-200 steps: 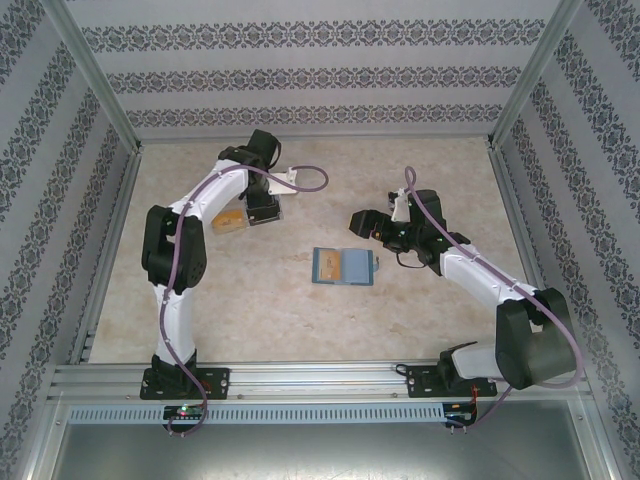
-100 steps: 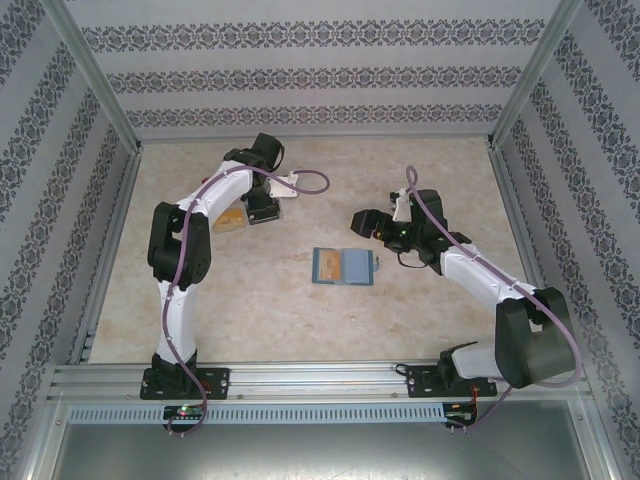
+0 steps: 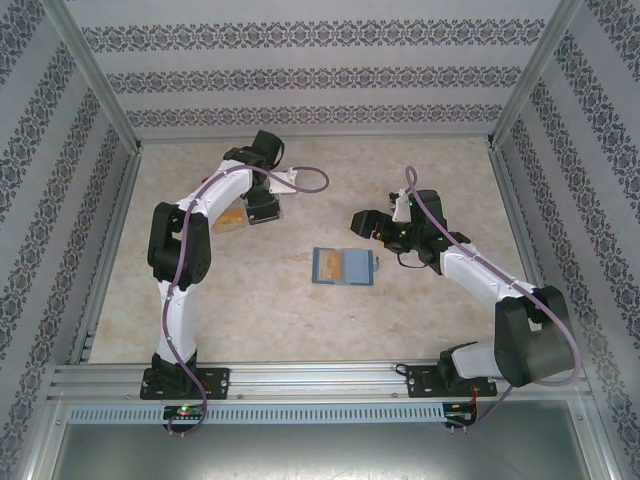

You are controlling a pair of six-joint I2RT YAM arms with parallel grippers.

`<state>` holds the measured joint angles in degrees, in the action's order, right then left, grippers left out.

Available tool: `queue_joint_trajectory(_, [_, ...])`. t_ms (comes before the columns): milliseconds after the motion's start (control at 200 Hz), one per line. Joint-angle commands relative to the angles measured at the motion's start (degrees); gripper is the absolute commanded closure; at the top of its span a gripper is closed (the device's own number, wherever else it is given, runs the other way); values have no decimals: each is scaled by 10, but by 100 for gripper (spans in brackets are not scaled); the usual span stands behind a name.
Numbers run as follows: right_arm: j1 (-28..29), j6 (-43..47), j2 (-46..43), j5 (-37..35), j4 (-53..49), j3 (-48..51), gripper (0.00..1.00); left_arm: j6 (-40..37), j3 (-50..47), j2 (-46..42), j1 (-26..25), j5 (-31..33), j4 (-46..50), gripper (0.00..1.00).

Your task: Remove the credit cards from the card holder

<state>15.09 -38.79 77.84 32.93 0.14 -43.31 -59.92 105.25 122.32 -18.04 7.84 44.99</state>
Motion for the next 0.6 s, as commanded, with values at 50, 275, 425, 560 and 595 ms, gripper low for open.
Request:
queue_joint_trajectory(50, [-4,7,2,10,-1,9,2,17,18,-8,-1,44,-32,70])
queue_joint_trajectory(275, [-6,9,-7,9,-5,13,2,52,28,-25,0,21,-24,69])
queue_joint_trajectory(425, [-5,10,-15,10,-10,15,2,106,27,-66,0,-16,-20,67])
queue_joint_trajectory(560, [2,13,-17,1,-18,16,2,198,8,-120,-1,-47,-20,63])
queue_joint_trajectory(595, [7,14,-17,-4,-22,17,2,230,-6,-137,-1,-50,-28,61])
